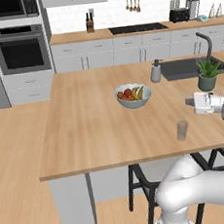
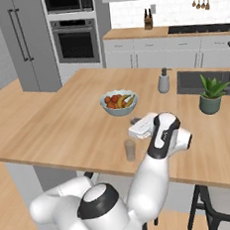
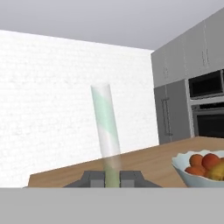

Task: Take a straw from the drawer in front and place it inside the glass cup on the dining counter.

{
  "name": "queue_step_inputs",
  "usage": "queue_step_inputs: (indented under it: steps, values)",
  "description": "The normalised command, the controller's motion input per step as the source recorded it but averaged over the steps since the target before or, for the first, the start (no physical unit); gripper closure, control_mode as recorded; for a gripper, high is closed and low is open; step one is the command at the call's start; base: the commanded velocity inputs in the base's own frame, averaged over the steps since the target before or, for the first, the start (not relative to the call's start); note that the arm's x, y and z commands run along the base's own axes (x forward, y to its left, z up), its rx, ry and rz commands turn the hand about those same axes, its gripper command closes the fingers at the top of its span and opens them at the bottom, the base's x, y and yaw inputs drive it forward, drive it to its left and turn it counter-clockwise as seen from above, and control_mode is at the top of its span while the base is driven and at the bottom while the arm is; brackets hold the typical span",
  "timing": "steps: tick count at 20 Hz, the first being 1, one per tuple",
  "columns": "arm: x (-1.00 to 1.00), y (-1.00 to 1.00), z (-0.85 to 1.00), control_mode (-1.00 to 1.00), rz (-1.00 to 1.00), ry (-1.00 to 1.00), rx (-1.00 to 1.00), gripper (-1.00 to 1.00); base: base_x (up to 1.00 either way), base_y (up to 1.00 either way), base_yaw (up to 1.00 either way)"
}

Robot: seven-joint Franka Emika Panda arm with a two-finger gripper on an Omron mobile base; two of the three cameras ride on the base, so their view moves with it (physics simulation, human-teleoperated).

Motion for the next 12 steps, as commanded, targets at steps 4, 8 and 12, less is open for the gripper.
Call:
queue_step_inputs:
  steps: [4,8,12]
  values:
    - [-0.55,0.00,0.00,-1.00,0.00,-0.01,0.00,1.00,0.00,0.00,0.00]
    - [-0.07,0.00,0.00,-1.00,0.00,0.00,0.00,1.00,0.00,0.00,0.00]
    - [0.00,0.09,0.00,-1.00,0.00,0.00,0.00,1.00,0.00,0.00,0.00]
